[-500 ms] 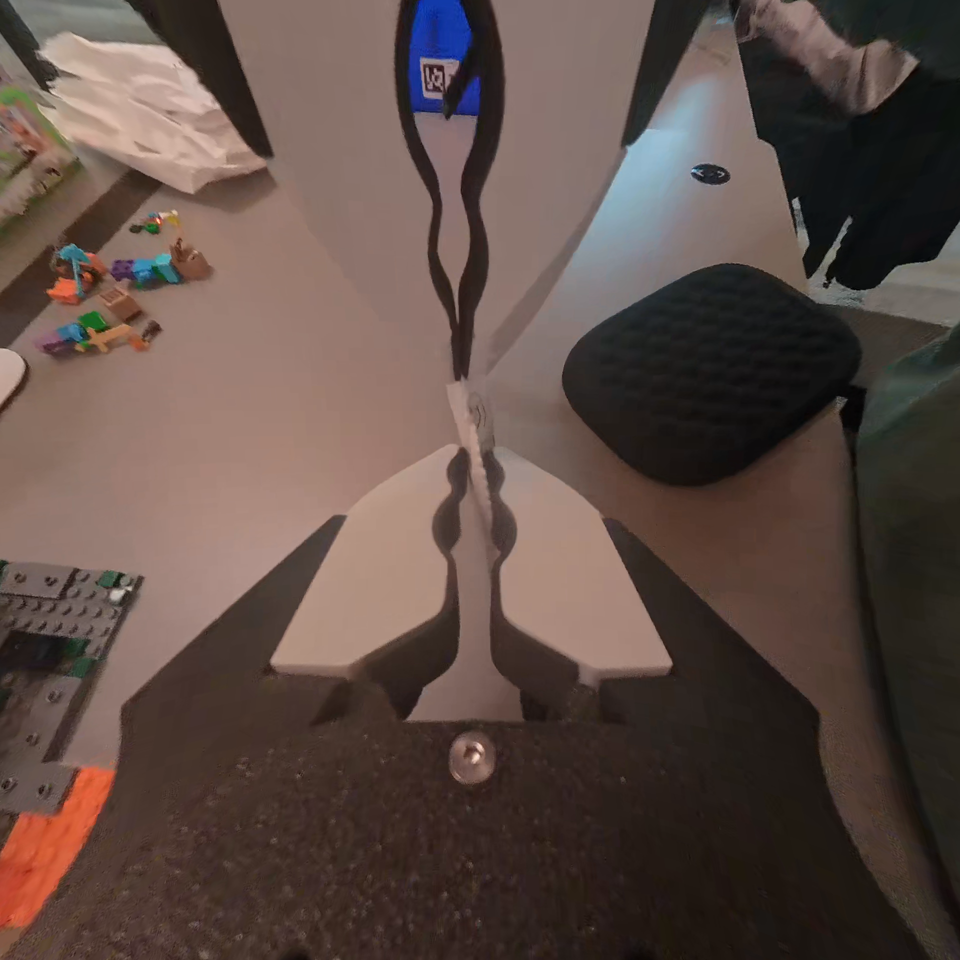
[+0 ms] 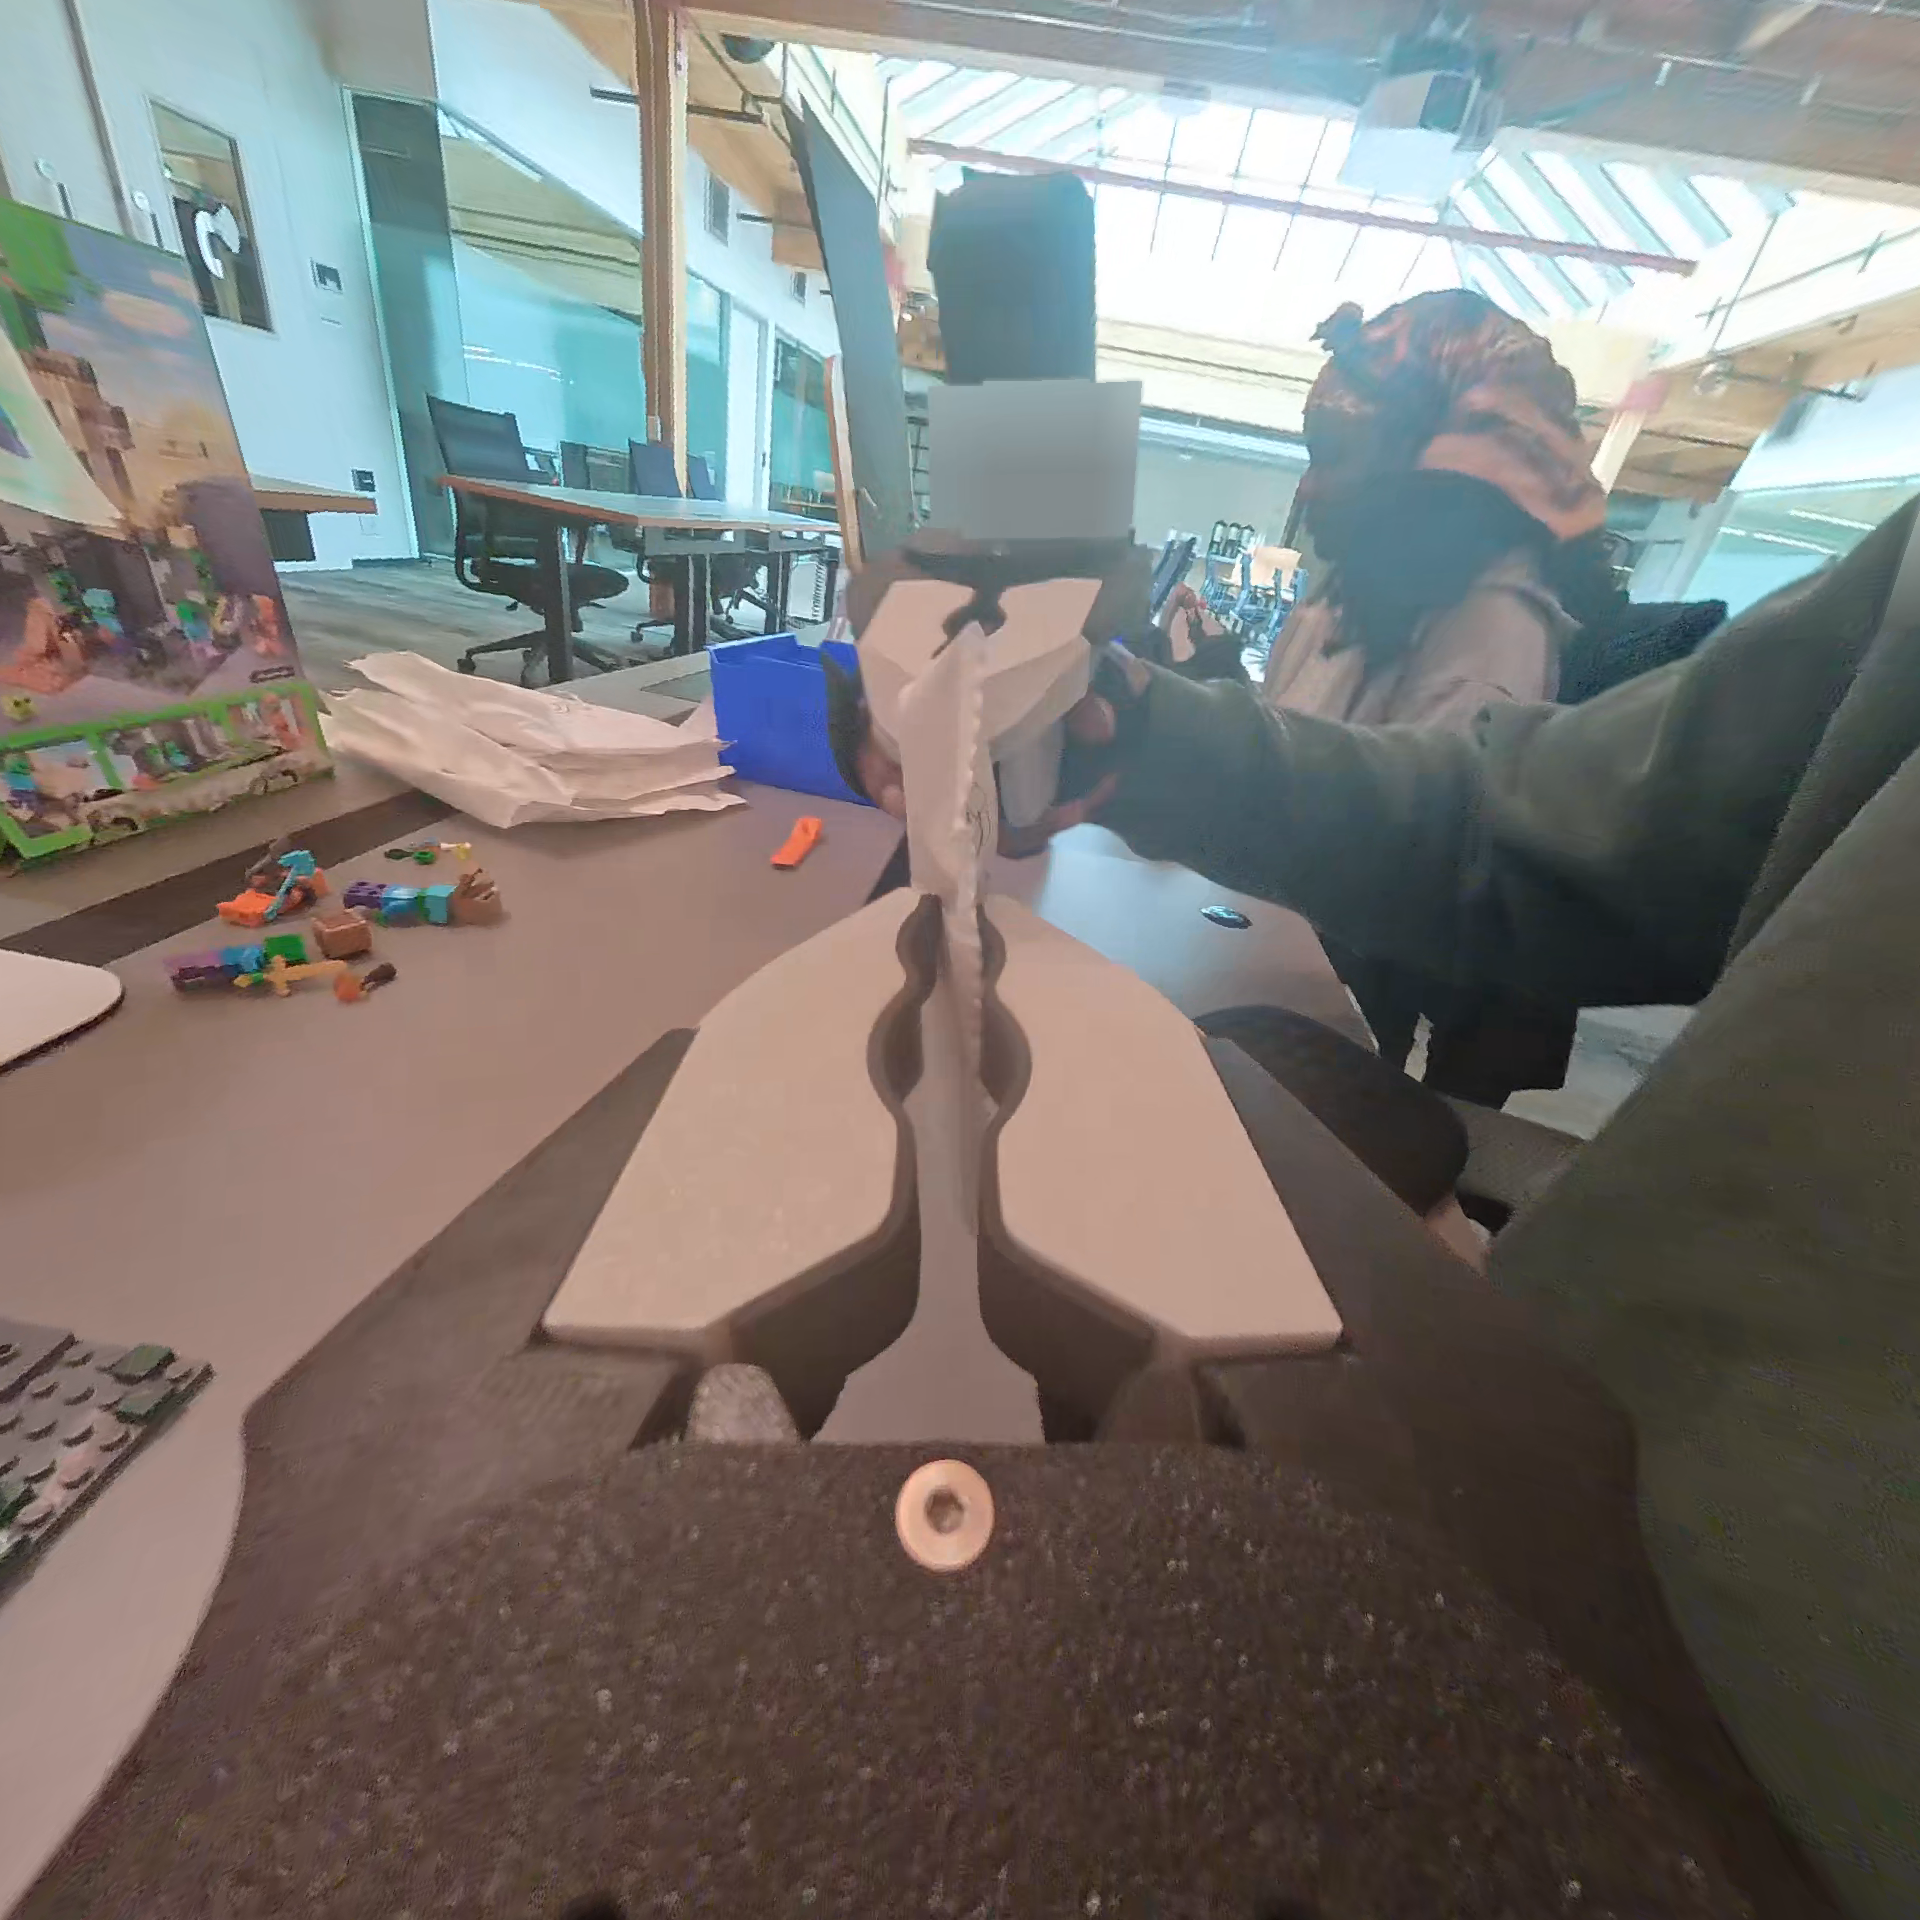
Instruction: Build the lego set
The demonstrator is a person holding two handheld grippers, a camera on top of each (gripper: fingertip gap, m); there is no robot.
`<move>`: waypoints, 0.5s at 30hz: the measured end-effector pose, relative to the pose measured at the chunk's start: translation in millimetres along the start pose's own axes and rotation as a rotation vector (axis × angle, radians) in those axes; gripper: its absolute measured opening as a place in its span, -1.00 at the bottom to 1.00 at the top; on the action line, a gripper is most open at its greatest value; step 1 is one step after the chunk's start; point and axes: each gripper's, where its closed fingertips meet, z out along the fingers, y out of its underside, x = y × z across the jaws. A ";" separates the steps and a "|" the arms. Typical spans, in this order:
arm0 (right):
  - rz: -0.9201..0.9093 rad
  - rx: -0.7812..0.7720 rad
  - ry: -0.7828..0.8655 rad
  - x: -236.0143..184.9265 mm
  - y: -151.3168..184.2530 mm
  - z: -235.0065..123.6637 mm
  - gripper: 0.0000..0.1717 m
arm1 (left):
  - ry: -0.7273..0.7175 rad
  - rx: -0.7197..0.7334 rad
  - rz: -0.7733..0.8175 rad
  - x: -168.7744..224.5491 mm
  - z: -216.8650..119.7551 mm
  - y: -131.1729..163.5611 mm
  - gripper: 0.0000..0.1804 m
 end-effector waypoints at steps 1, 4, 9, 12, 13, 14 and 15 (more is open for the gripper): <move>0.007 0.029 0.011 0.2 -1.7 0.6 -1.00 | -0.009 0.007 -0.005 -1.9 -1.2 -1.1 -0.93; 0.023 0.039 0.031 1.8 -1.6 -3.0 -1.00 | -0.016 -0.012 -0.022 -3.5 -5.8 -3.0 -0.83; 0.047 0.022 0.024 0.0 -0.7 -7.4 -1.00 | -0.076 -0.093 0.006 -14.2 -9.2 0.8 -0.96; 0.025 0.006 0.056 2.0 -2.0 -6.1 -1.00 | -0.057 -0.109 -0.007 -11.5 -7.5 2.8 -1.00; 0.021 0.008 0.067 3.2 -2.7 -7.0 -1.00 | -0.055 -0.104 -0.027 -11.0 -6.6 1.7 -1.00; 0.018 0.016 0.068 3.2 -4.1 -7.4 -1.00 | -0.063 -0.098 -0.019 -11.7 -5.9 0.8 -1.00; 0.023 0.025 0.066 3.2 -5.4 -7.5 -1.00 | -0.069 -0.093 -0.012 -12.6 -5.4 0.1 -1.00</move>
